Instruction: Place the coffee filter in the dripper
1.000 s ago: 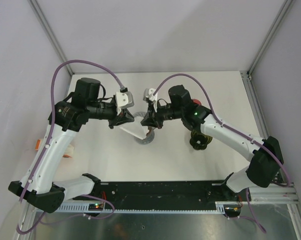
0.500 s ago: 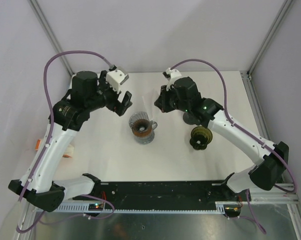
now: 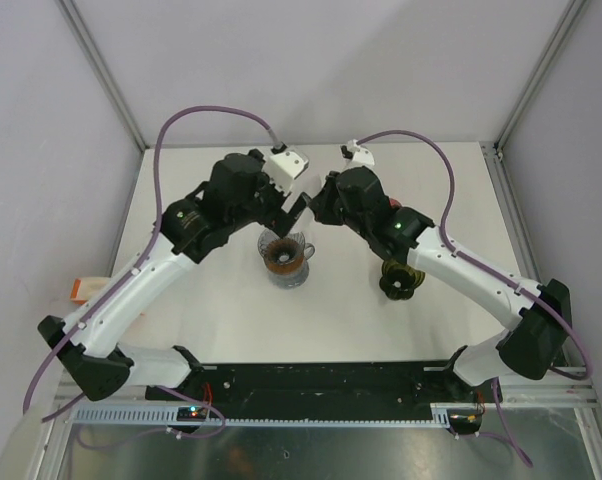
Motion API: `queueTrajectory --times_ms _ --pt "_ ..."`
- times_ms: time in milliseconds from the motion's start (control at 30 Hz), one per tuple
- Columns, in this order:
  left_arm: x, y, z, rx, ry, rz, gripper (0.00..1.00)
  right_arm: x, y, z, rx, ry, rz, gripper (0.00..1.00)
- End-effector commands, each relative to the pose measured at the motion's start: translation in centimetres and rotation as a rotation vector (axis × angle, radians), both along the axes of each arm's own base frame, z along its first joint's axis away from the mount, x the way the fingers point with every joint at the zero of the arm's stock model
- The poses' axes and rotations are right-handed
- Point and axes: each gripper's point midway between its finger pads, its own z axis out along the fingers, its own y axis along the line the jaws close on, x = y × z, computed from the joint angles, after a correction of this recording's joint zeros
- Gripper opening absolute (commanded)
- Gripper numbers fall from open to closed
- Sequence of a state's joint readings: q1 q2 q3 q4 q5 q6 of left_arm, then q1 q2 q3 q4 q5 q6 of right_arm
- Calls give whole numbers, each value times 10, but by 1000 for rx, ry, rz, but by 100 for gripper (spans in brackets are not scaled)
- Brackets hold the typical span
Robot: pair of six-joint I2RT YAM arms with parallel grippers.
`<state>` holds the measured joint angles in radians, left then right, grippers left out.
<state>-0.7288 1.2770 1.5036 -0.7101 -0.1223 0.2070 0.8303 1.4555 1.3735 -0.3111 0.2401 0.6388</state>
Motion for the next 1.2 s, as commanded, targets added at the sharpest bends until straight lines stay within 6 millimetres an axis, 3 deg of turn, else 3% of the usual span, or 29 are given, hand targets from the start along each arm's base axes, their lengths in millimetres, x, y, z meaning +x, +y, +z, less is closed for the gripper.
queueTrajectory --times_ms 0,133,267,600,800,1067,1167 --pt "7 -14 17 -58 -61 28 99 8 1 28 126 -46 -72 0" --pt "7 -19 15 -61 -60 12 100 9 3 27 138 -39 -68 0" --pt "18 -16 -7 -5 -45 59 94 6 7 33 164 -45 -43 0" --pt "40 -6 -13 62 -103 157 52 1 12 24 149 -22 -11 0" --pt "43 -5 -15 76 -111 170 33 2 13 19 151 -13 -10 0" --pt "45 17 -10 150 -175 222 4 9 -2 5 122 9 -40 0" --pt "44 20 -14 180 -179 218 1 8 -3 2 110 8 -30 0"
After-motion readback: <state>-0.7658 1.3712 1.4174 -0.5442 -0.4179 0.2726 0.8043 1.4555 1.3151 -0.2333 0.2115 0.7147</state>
